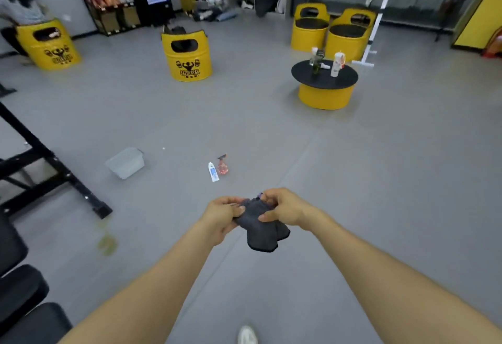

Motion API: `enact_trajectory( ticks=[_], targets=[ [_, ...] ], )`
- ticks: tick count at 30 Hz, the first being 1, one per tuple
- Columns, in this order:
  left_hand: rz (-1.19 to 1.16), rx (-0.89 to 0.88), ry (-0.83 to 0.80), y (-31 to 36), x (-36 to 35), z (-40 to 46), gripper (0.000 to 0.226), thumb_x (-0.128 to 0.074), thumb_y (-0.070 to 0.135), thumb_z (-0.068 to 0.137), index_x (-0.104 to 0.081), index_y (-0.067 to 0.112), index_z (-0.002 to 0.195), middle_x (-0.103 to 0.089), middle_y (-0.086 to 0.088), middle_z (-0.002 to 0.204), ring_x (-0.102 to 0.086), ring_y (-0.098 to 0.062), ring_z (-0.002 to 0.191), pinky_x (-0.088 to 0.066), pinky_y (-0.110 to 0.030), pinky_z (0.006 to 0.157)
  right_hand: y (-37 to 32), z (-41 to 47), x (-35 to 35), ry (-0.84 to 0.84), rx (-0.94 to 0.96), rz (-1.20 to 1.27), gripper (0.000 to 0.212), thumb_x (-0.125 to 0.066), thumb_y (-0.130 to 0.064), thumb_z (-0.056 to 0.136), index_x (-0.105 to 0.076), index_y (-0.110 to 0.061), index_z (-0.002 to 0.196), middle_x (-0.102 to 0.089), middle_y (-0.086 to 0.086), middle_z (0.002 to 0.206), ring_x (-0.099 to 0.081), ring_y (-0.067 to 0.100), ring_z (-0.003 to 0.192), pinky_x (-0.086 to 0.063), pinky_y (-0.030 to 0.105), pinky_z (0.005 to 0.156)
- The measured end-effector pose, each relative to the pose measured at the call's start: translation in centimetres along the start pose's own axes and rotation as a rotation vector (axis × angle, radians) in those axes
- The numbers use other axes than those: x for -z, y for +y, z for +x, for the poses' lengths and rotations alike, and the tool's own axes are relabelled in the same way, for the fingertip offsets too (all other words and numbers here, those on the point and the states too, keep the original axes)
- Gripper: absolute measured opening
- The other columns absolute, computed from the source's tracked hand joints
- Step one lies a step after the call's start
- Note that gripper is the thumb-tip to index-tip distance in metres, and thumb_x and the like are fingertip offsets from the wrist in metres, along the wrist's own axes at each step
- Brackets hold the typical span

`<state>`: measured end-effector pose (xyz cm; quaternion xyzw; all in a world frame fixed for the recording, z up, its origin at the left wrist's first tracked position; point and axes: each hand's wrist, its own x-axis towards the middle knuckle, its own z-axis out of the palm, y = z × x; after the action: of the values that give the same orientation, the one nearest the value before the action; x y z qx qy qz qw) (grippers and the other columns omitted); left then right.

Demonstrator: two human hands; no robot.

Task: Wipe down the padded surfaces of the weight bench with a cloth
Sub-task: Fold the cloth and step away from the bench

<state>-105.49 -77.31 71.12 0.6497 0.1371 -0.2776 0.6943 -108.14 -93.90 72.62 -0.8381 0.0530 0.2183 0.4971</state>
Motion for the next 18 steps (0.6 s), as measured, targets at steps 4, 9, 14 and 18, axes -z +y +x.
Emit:
enact_trajectory(
  ticks=[4, 9, 14, 18],
  targets=[
    [0.056, -0.088, 0.057, 6.1, 2.2, 5.8, 0.010, -0.051, 0.005, 0.094, -0.059, 0.010, 0.099, -0.063, -0.016, 0.110, -0.062, -0.021, 0.088, -0.054, -0.026, 0.073, -4.4, 8.3, 3.5, -0.020, 0.050, -0.065, 0.022, -0.067, -0.002, 0.081, -0.054, -0.019, 0.076, -0.059, 0.003, 0.087, -0.053, 0.019, 0.083, -0.043, 0.029, 0.077],
    [0.194, -0.168, -0.038, 11.1, 5.8, 11.3, 0.027, -0.068, 0.015, 0.084, -0.056, 0.024, 0.105, -0.064, 0.003, 0.106, -0.061, -0.009, 0.092, -0.047, -0.015, 0.072, -8.9, 18.6, 5.3, -0.076, 0.134, -0.054, 0.019, -0.059, 0.000, 0.087, -0.060, -0.018, 0.085, -0.065, 0.011, 0.091, -0.058, 0.018, 0.084, -0.046, 0.024, 0.076],
    [0.296, -0.188, 0.184, 14.8, 9.4, 18.9, 0.033, -0.073, 0.007, 0.077, -0.054, 0.018, 0.102, -0.063, 0.005, 0.091, -0.060, -0.009, 0.082, -0.047, -0.014, 0.064, -12.6, 31.0, 5.1, -0.185, 0.213, -0.101, 0.008, -0.058, -0.010, 0.090, -0.062, -0.007, 0.096, -0.068, 0.018, 0.095, -0.062, 0.029, 0.091, -0.048, 0.039, 0.089],
    [0.307, -0.171, 0.357, 18.9, 12.8, 25.6, 0.019, -0.070, 0.007, 0.080, -0.056, 0.012, 0.091, -0.061, 0.000, 0.082, -0.058, -0.016, 0.078, -0.047, -0.024, 0.068, -16.6, 39.8, 5.7, -0.296, 0.259, -0.071, 0.009, -0.064, -0.016, 0.087, -0.064, -0.009, 0.092, -0.067, 0.009, 0.089, -0.061, 0.017, 0.081, -0.050, 0.034, 0.081]
  ],
)
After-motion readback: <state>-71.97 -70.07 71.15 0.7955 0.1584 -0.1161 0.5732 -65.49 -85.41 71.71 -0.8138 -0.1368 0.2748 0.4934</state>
